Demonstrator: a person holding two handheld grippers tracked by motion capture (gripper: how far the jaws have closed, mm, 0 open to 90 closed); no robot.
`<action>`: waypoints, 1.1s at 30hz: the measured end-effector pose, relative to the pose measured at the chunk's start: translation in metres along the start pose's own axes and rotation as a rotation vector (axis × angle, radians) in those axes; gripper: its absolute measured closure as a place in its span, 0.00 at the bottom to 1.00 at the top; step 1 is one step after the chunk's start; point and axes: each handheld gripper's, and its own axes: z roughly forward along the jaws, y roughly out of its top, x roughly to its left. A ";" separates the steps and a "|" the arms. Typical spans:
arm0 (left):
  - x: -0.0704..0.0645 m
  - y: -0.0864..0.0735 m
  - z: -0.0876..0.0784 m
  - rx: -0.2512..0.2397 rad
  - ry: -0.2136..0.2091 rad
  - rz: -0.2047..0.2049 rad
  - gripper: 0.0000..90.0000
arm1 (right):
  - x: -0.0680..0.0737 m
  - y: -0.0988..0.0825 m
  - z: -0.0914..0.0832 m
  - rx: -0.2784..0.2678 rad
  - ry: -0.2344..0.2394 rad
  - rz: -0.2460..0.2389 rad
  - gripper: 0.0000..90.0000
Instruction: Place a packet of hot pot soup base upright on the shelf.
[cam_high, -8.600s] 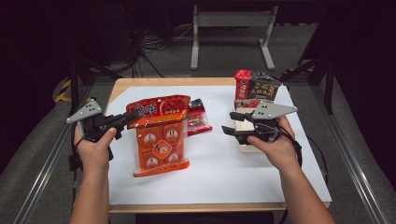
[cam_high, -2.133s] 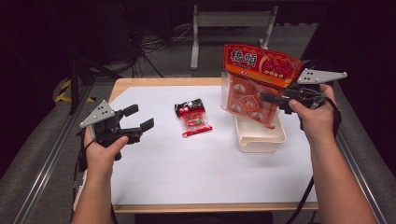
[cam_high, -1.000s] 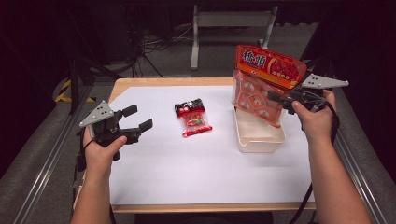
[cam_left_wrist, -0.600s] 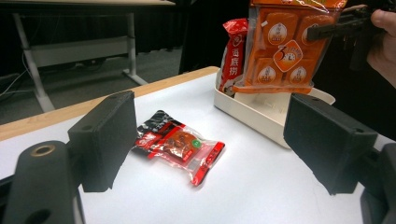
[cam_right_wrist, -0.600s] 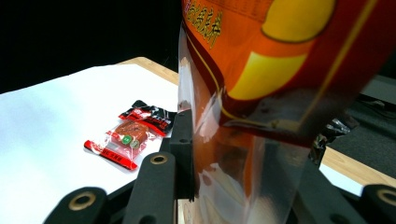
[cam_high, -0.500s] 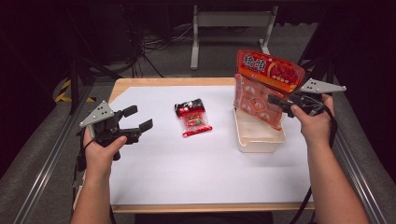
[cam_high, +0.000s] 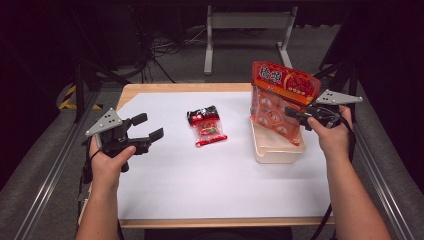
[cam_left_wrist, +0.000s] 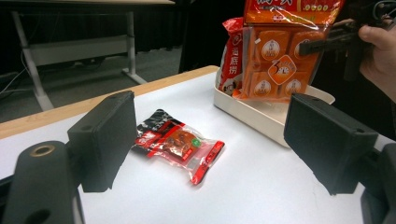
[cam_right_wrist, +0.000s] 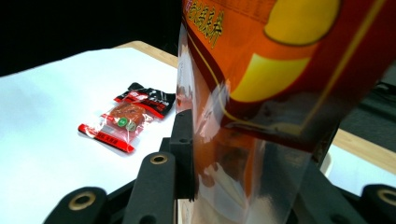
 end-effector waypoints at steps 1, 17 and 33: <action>0.000 0.000 0.000 0.000 0.000 0.000 0.20 | 0.000 -0.002 0.001 0.000 0.001 0.009 0.78; -0.001 -0.001 0.003 0.009 -0.003 -0.001 0.20 | -0.005 -0.020 0.001 0.054 0.000 0.035 0.78; -0.001 -0.001 0.003 0.014 -0.005 -0.004 0.20 | 0.005 -0.033 0.022 0.179 -0.007 0.013 0.77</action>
